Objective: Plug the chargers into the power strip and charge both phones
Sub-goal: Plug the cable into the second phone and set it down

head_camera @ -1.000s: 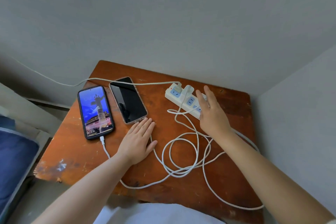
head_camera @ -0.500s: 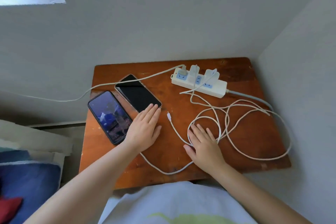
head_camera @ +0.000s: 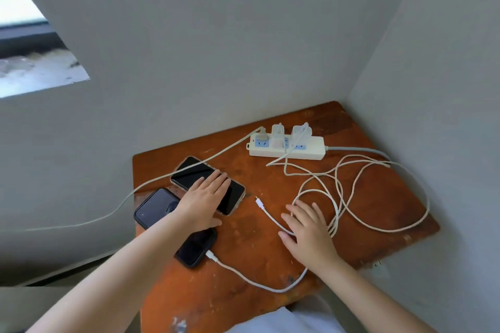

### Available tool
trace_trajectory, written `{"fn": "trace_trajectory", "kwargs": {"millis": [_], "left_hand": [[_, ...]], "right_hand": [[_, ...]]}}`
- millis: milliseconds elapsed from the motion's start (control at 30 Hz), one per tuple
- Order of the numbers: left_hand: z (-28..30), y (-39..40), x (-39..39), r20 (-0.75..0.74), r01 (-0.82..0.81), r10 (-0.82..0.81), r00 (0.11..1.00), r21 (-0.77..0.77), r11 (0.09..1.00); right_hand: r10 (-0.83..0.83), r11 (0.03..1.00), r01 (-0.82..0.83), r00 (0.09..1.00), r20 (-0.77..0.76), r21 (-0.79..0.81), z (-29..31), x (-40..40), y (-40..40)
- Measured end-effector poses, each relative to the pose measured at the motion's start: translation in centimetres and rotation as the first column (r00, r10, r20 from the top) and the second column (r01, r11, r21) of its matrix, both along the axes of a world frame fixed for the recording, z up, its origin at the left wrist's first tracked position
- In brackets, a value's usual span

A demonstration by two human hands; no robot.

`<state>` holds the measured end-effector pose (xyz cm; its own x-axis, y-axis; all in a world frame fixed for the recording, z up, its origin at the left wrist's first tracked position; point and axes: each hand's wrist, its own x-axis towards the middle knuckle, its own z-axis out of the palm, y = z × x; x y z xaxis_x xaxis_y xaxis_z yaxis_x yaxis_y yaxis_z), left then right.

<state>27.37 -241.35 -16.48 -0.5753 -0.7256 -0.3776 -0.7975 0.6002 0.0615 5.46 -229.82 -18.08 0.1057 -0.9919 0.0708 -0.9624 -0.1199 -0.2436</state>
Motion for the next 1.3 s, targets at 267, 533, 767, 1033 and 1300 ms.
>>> {"fn": "trace_trajectory", "kwargs": {"millis": [267,533,767,1033,1300], "left_hand": [[0.8,-3.5,0.7,0.083,0.048,-0.053,0.995,0.058,0.997],[1.0,-4.5,0.2,0.151,0.139,-0.15,0.977,0.082,0.987],[1.5,-5.2,-1.3,0.197,0.307,-0.317,0.928,0.081,0.948],[1.7,-4.9,-0.4,0.017,0.338,-0.338,0.941,0.003,0.941],[3.8,-2.8,2.0,-0.286,0.196,-0.218,0.933,-0.101,0.975]], "right_hand": [[0.087,0.99,-0.085,0.996,-0.013,0.112,0.4,2.6,-4.1],[-0.087,0.981,0.08,0.996,0.028,0.175,0.3,3.6,-5.5],[-0.095,0.989,0.09,0.995,0.041,0.116,-0.1,3.3,-5.3],[-0.082,0.996,0.075,0.988,0.133,0.055,2.5,3.5,-3.4],[0.036,0.986,-0.004,0.981,0.191,-0.167,9.1,4.3,-2.4]]}}
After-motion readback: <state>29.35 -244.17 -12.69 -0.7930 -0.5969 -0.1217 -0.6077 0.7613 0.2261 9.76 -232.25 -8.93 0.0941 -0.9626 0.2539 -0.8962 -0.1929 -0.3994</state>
